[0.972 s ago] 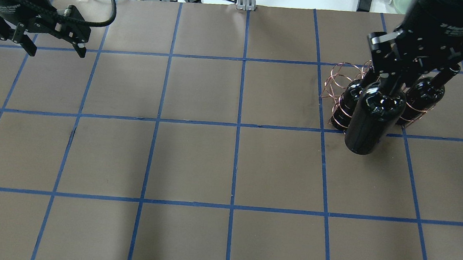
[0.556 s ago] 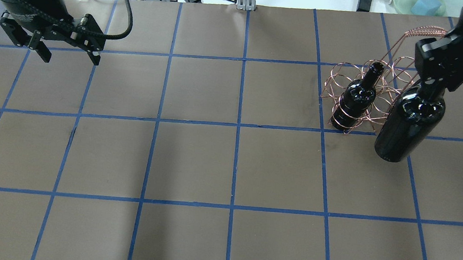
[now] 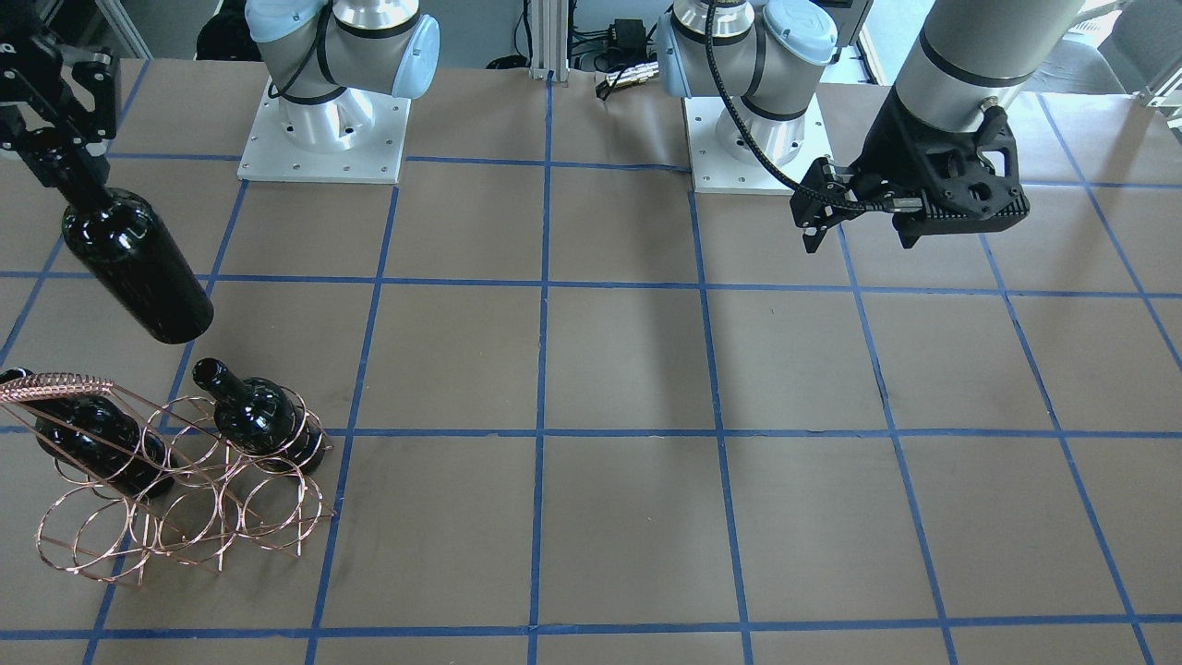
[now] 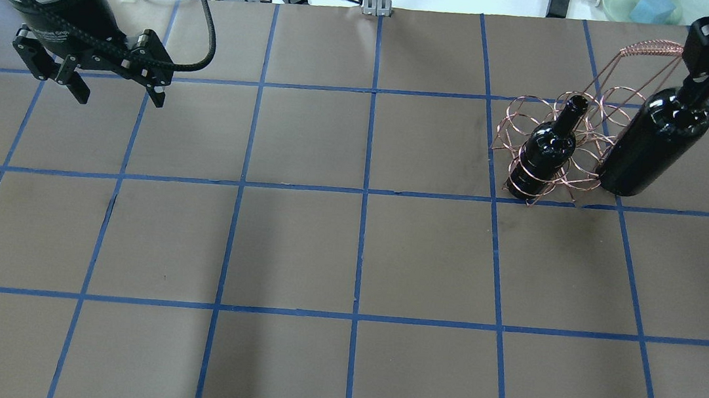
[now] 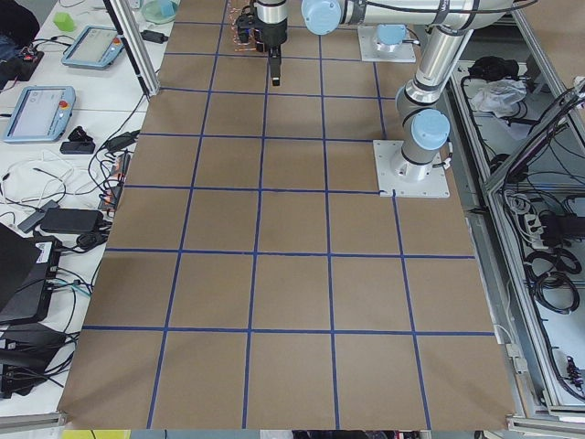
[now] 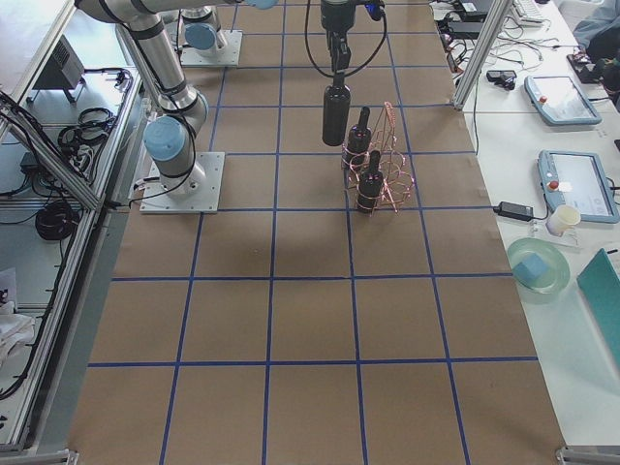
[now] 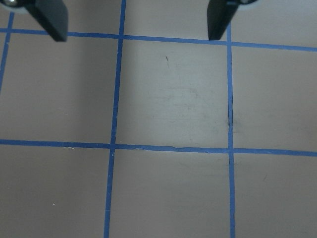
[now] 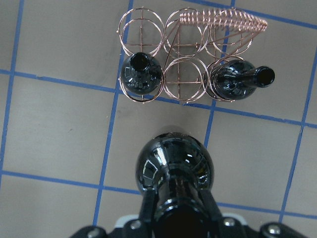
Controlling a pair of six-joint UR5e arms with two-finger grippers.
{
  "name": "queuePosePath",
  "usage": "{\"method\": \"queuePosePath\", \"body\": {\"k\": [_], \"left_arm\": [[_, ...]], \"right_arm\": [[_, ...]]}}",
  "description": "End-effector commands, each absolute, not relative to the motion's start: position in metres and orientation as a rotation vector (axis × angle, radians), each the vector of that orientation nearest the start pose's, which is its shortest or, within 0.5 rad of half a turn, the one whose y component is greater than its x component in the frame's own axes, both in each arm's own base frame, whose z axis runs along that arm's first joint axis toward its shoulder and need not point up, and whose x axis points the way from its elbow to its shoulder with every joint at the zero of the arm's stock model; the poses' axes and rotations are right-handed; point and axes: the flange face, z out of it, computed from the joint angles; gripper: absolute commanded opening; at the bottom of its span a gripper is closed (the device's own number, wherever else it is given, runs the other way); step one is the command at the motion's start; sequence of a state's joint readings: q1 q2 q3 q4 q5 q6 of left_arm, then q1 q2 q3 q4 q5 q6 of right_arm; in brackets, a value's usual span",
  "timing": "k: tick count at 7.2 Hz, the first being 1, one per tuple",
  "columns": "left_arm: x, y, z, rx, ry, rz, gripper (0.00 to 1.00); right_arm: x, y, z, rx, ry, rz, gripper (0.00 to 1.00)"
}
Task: Place wine into wine basket
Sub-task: 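Tilt the bottle and insert its base into the empty basket ring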
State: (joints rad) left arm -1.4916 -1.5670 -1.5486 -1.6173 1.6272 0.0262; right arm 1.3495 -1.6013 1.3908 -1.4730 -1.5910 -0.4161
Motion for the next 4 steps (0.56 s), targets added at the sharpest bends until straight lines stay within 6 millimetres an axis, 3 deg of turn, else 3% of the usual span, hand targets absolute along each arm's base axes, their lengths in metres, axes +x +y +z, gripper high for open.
{"method": "queuePosePath", "body": {"k": [1,4], "left_arm": [[-0.089,-0.496,0.496,-0.089,3.088,0.037,1.0],[-0.089,-0.496,0.495,-0.091,3.088,0.042,1.0]], "right_arm": [[0.014,-0.54,0.567,-0.327,3.167,-0.251,0.0],[0.007,-0.571,0.554,-0.428,3.164,-0.292,0.0]]}}
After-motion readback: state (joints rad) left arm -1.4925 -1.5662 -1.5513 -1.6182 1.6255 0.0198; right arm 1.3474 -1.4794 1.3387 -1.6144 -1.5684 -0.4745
